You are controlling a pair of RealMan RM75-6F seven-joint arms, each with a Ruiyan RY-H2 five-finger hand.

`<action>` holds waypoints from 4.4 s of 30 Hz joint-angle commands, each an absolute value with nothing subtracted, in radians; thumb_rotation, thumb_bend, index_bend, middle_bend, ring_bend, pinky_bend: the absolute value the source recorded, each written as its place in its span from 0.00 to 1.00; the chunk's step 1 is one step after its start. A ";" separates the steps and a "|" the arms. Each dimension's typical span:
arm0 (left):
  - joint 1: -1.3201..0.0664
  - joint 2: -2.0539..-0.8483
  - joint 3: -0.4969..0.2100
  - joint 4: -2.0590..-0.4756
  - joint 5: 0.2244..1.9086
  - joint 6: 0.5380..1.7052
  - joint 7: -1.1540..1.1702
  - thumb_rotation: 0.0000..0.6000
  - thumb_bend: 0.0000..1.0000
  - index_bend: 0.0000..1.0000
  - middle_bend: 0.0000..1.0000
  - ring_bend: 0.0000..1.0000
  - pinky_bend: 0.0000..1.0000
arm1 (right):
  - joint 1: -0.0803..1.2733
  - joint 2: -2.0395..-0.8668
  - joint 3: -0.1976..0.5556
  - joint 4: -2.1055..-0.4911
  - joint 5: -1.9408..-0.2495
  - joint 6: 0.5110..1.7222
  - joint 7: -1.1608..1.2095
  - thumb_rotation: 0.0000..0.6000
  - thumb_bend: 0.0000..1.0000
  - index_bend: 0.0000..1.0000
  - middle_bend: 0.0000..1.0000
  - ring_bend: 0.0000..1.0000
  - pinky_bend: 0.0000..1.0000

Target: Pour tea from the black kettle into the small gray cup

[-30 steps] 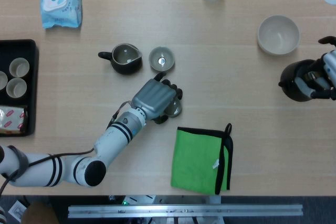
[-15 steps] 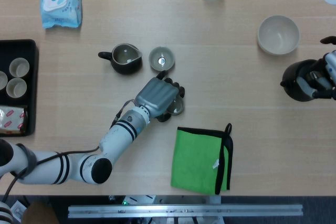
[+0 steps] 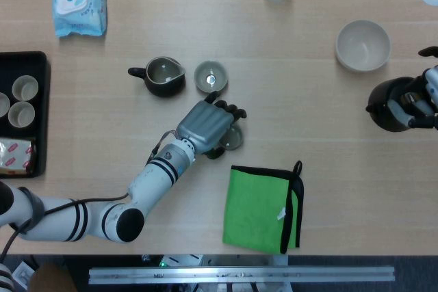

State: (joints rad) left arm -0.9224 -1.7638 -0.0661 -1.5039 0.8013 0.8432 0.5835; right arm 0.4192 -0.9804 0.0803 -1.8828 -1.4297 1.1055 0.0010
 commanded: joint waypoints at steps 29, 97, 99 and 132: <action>-0.682 -1.289 0.046 -1.874 1.043 1.178 0.515 1.00 0.28 0.17 0.22 0.19 0.09 | 0.489 -1.042 0.095 -1.936 -1.446 1.038 -0.087 0.80 0.35 1.00 0.97 0.95 0.22; -0.494 -1.174 -0.025 -1.950 1.153 1.234 0.506 1.00 0.28 0.17 0.21 0.19 0.09 | 0.959 -1.584 0.139 -1.672 -0.933 0.873 -0.707 0.83 0.35 1.00 0.97 0.95 0.22; -0.491 -1.176 -0.025 -1.951 1.156 1.233 0.505 1.00 0.28 0.17 0.21 0.19 0.09 | 0.972 -1.586 0.140 -1.673 -0.919 0.876 -0.723 0.83 0.35 1.00 0.97 0.95 0.23; -0.477 -1.194 -0.041 -1.938 1.166 1.217 0.513 1.00 0.28 0.17 0.21 0.19 0.09 | 1.066 -1.570 0.090 -1.713 -0.825 0.927 -0.822 0.83 0.35 1.00 0.97 0.95 0.23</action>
State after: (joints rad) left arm -0.4772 -1.1942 -0.0406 -1.9379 1.1660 1.2173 0.5127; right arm 1.0656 -1.5706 0.0902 -1.7122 -0.8258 0.9263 -0.8219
